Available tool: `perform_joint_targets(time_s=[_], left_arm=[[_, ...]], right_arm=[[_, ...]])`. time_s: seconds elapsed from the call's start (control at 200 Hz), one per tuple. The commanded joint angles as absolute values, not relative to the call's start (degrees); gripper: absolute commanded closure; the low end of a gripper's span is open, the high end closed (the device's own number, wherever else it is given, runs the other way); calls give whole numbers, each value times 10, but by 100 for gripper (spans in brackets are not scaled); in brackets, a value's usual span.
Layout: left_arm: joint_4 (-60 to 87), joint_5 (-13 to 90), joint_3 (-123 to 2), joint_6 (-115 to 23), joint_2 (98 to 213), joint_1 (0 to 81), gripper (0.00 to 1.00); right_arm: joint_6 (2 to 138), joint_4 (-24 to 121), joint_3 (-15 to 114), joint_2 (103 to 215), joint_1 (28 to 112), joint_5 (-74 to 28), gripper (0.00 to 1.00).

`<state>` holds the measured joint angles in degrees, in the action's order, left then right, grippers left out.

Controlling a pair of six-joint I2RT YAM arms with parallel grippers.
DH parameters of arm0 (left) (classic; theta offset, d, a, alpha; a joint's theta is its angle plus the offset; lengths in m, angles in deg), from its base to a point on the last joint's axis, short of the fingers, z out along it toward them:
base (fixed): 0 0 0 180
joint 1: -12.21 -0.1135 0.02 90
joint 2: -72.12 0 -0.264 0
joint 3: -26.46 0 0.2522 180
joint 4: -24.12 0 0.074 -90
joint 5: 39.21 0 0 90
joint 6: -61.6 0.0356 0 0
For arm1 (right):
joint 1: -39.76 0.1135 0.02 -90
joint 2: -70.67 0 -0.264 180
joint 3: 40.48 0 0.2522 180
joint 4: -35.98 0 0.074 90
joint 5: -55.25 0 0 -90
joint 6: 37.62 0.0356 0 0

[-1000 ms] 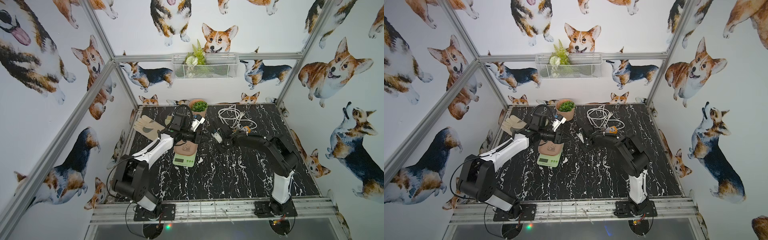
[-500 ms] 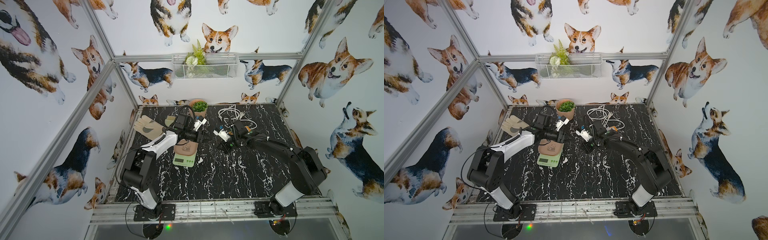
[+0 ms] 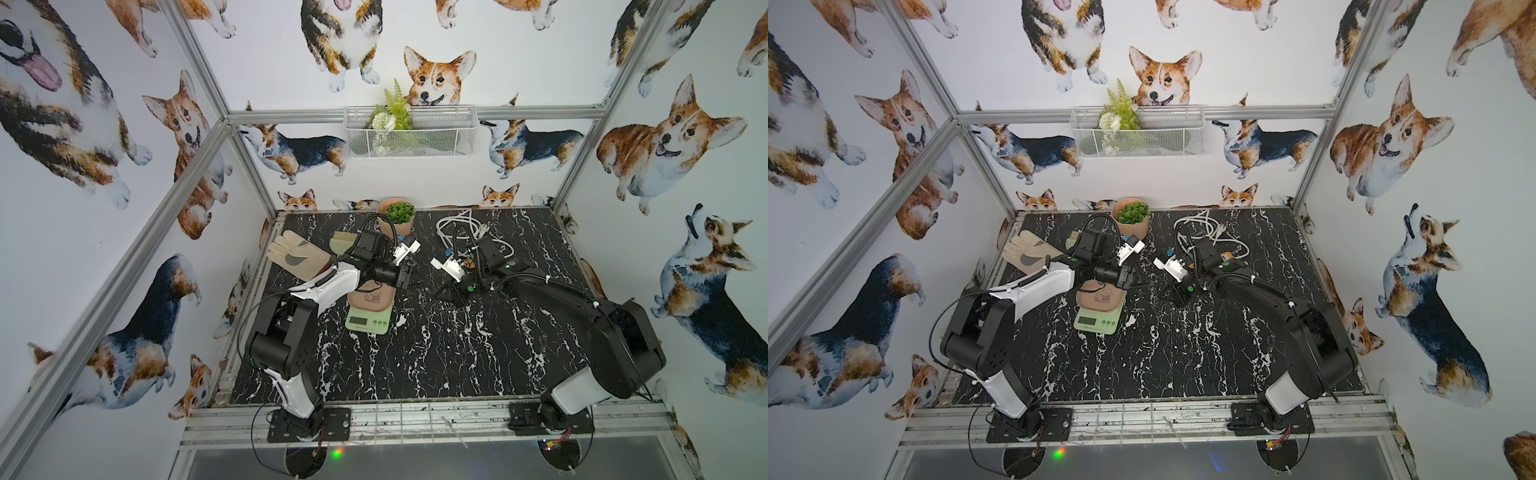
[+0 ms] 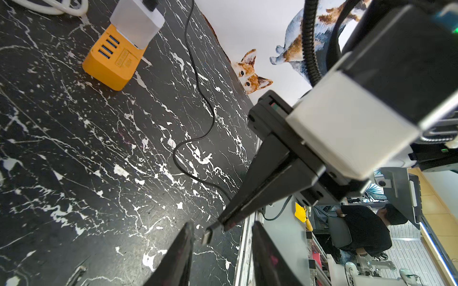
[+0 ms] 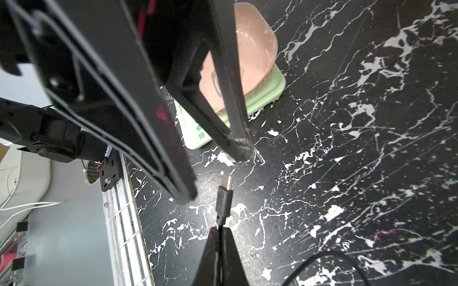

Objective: Charge the electronic scale
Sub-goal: Pick up the charging cable from the center of the board.

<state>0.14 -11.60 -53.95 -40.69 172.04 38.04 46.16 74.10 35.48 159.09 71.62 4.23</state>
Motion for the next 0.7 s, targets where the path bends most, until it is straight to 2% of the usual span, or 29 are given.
perform_joint_targets(time_s=[0.0, 0.265, 0.69], left_arm=[[11, -136, -545, -393, 1728, 385, 62], [24, -150, -534, -396, 1727, 385, 71], [20, -171, -530, -386, 1714, 386, 76]], right_arm=[[441, 750, 354, 1583, 715, 67, 100], [437, 755, 352, 1576, 711, 66, 100], [437, 759, 353, 1572, 701, 71, 100]])
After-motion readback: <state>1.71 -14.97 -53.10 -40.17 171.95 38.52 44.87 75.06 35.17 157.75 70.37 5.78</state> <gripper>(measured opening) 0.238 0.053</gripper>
